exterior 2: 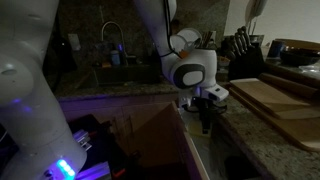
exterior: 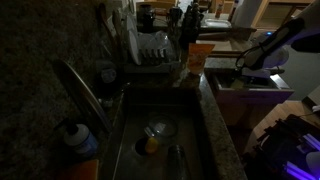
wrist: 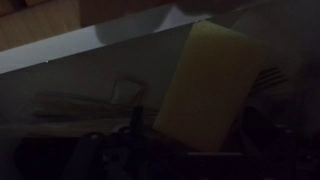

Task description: Pick up the Dish washing sponge from the kitchen drawer and put it on the kitchen unit base

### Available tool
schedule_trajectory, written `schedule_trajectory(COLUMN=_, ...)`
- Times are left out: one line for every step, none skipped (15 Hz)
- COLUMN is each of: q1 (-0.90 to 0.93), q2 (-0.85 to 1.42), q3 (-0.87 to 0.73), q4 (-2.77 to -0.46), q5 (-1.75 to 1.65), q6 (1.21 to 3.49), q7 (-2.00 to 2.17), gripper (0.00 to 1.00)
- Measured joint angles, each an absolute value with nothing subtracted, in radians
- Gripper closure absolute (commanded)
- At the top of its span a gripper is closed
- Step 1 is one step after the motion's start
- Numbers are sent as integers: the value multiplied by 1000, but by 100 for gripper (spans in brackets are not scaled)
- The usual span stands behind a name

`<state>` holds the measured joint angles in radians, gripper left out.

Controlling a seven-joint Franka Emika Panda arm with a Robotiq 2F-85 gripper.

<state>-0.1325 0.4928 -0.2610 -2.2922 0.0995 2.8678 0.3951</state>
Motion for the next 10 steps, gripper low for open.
schedule_trajectory(q1=-130, q2=490, q3=-262, q4=-2290, q5=99, q6=2867, q7=395, gripper=0)
schedule_trajectory(q1=-128, q2=486, q3=-262, q4=-2290, q5=99, q6=2867, q7=395, gripper=0)
schedule_trajectory(q1=-127, q2=484, q3=-262, q4=-2289, q5=99, q6=2867, q7=395, gripper=0)
schedule_trajectory(q1=-126, q2=485, q3=-263, q4=-2289, q5=100, q6=2863, q7=395, gripper=0)
schedule_trajectory(q1=-126, q2=487, q3=-263, q4=-2288, q5=101, q6=2857, q7=395, gripper=0)
schedule_trajectory(q1=-126, q2=494, q3=-265, q4=-2284, q5=101, q6=2853, q7=396, gripper=0)
schedule_trajectory(q1=-126, q2=505, q3=-270, q4=-2275, q5=101, q6=2840, q7=401, gripper=0)
schedule_trajectory(q1=-127, q2=519, q3=-274, q4=-2263, q5=101, q6=2821, q7=403, gripper=0)
schedule_trajectory(q1=-127, q2=534, q3=-277, q4=-2250, q5=101, q6=2807, q7=403, gripper=0)
schedule_trajectory(q1=-127, q2=547, q3=-279, q4=-2238, q5=101, q6=2798, q7=404, gripper=0)
